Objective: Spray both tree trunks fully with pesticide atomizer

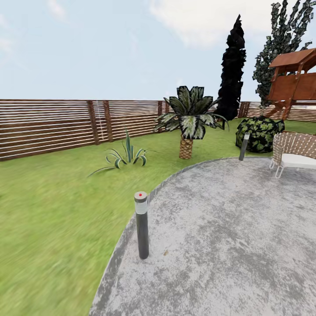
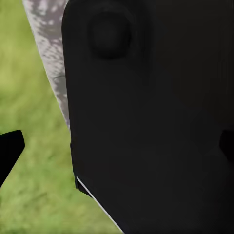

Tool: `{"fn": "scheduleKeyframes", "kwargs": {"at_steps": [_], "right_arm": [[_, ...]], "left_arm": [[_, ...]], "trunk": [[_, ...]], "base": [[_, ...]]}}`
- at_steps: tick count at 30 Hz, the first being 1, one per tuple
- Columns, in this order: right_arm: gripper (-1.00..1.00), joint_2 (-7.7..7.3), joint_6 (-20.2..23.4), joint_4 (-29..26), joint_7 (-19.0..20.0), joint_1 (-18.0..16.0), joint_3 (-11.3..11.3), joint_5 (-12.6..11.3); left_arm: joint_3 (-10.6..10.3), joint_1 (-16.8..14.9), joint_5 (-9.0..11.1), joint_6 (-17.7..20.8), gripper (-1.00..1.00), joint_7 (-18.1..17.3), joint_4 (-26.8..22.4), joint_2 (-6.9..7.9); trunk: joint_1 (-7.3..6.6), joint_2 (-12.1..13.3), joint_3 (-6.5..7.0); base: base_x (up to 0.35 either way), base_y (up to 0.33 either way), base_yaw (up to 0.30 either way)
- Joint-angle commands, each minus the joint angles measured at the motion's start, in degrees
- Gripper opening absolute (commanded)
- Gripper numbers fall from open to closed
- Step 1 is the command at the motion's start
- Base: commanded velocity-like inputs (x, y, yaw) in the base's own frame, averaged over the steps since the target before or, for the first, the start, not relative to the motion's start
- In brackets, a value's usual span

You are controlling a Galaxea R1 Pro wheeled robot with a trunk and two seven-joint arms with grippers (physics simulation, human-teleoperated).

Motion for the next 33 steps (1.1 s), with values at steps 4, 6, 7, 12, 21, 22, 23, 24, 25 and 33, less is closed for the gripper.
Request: {"fn": "scheduleKeyframes", "kwargs": {"at_steps": [4, 6, 7, 12, 21, 22, 23, 24, 25, 33], "right_arm": [[1.00, 0.00, 0.09, 0.09, -0.88, -0.09, -0.25, 0.09], [1.00, 0.00, 0.09, 0.09, -0.88, -0.09, -0.25, 0.09], [1.00, 0.00, 0.09, 0.09, -0.88, -0.09, -0.13, 0.14], [1.00, 0.00, 0.06, 0.07, -0.88, -0.09, -0.16, 0.25], [1.00, 0.00, 0.00, 0.08, -0.88, -0.09, -0.25, 0.07], [1.00, 0.00, 0.00, 0.08, -0.88, -0.09, -0.26, 0.04], [1.00, 0.00, 0.00, 0.02, -0.88, -0.09, -0.26, 0.03], [1.00, 0.00, 0.00, 0.04, -0.88, -0.09, -0.27, 0.02], [1.00, 0.00, 0.00, 0.05, -0.88, -0.09, -0.27, -0.02], [1.00, -0.02, -0.23, -0.12, -1.02, -0.09, -0.51, -0.28]], "left_arm": [[-0.11, 0.87, -0.02, 0.10, 1.00, -0.33, -0.97, 0.21], [-0.11, 0.87, -0.02, 0.10, 1.00, -0.33, -0.97, 0.21], [-0.10, 0.84, -0.01, 0.08, 1.00, -0.34, -0.97, 0.20], [-0.10, 1.16, 0.00, 0.01, 1.00, -0.35, -1.69, 0.18], [-0.11, 1.22, 0.00, 0.00, 1.00, -0.36, -1.84, 0.17], [-0.10, 1.22, 0.00, 0.00, 1.00, -0.36, -1.84, 0.17], [-0.13, 1.22, 0.00, 0.00, 1.00, -0.35, -1.84, 0.17], [-0.12, 1.22, 0.00, 0.00, 1.00, -0.38, -1.84, 0.17], [-0.11, 1.22, 0.00, 0.00, 1.00, -0.38, -1.86, 0.17], [-0.05, 1.22, 0.01, -1.98, 1.00, -0.31, -3.93, 0.28]], "trunk": [[0.00, 0.01, 0.00], [0.00, 0.01, 0.00], [0.00, 0.01, 0.00], [0.00, 0.01, 0.00], [0.00, 0.01, 0.00], [0.00, 0.01, 0.00], [0.00, 0.01, 0.00], [0.00, 0.01, 0.00], [0.00, 0.01, 0.00], [0.00, 0.01, 0.00]], "base": [[0.000, 0.000, 0.000], [0.000, 0.000, 0.000], [0.000, 0.000, 0.000], [0.000, 0.000, 0.000], [0.000, 0.000, 0.000], [0.000, 0.000, 0.000], [0.000, 0.000, 0.000], [0.000, 0.000, 0.000], [0.000, 0.000, 0.000], [0.000, 0.000, 0.000]]}}
